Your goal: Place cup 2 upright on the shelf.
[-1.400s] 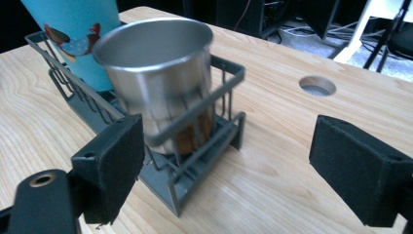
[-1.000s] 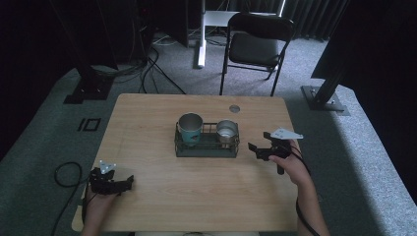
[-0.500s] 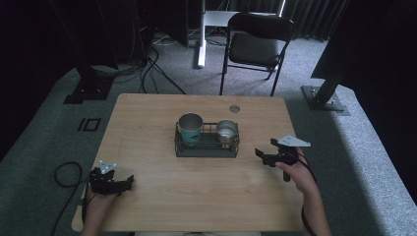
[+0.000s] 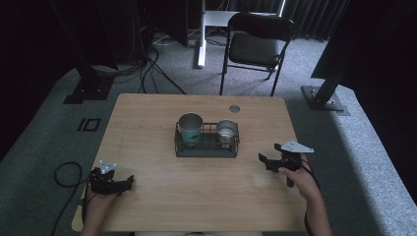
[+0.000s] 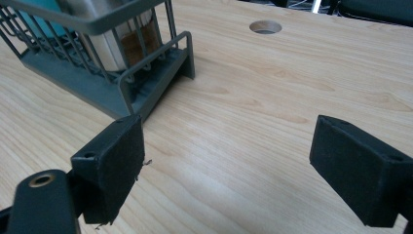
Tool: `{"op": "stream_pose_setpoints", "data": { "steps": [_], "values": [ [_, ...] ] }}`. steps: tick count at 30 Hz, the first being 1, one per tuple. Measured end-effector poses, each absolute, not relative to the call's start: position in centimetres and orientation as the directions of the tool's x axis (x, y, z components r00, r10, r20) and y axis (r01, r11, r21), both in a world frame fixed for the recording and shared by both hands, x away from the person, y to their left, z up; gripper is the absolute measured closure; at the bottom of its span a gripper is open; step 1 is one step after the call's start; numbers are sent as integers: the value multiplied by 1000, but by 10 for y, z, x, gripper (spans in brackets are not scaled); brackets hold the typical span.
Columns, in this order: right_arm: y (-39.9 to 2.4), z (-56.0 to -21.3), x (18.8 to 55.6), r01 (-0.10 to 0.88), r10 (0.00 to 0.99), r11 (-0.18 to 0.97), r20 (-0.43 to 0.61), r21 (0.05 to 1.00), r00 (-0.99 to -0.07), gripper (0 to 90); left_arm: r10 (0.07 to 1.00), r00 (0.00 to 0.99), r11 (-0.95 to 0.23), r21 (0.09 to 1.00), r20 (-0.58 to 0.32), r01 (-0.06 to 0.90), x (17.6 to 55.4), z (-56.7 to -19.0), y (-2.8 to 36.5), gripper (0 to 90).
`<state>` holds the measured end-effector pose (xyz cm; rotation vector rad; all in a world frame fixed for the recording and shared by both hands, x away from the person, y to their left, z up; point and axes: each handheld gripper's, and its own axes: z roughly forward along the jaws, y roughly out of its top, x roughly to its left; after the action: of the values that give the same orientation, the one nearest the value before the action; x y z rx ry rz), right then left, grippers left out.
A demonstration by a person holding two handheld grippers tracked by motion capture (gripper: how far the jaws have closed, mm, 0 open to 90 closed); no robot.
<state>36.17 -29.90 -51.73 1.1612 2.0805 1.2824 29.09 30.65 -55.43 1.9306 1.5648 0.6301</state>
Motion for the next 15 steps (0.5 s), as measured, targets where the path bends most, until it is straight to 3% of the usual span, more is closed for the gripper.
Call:
{"op": "stream_pose_setpoints", "data": {
  "steps": [15],
  "values": [
    [-306, -528, 342, 455, 843, 222, 64, 863, -533, 126, 979, 203, -151, 688, 6, 710, 291, -554, 306, 14]
  ]
}}
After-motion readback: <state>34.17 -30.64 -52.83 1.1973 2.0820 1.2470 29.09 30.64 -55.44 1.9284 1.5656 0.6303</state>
